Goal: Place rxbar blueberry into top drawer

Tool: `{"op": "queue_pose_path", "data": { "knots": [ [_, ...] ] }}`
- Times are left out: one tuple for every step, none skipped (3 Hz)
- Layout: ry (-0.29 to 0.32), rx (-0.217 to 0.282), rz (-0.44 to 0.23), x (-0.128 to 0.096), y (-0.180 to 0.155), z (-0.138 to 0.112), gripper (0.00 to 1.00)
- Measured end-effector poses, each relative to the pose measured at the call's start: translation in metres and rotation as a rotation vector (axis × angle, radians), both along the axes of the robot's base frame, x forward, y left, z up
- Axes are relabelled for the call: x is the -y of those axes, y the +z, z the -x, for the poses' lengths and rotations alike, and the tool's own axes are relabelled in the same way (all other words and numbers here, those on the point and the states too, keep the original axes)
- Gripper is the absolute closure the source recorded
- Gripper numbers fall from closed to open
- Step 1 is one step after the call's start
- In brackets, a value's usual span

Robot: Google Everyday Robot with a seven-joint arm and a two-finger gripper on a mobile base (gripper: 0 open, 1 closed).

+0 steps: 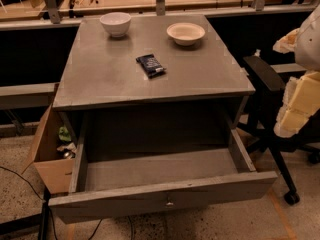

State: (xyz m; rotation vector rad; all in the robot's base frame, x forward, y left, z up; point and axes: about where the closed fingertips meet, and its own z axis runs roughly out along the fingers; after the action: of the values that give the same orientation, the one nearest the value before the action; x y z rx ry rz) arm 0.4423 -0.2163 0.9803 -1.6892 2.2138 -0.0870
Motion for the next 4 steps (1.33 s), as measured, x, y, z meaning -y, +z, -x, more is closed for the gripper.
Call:
{"op": "queue_pose_path", "data": {
  "knots": [
    [-0.1,0.03,-0.146,0.001,-0.01,-0.025,0.0],
    [-0.218,0.048,-0.386,-0.016,-0.032,-0.067,0.0],
    [-0.301,0.077,-0.567,-0.044,-0.046,-0.105,0.0],
    [-0.374,0.122,-0.667,-0.074,-0.054,-0.141,0.0]
  ]
}}
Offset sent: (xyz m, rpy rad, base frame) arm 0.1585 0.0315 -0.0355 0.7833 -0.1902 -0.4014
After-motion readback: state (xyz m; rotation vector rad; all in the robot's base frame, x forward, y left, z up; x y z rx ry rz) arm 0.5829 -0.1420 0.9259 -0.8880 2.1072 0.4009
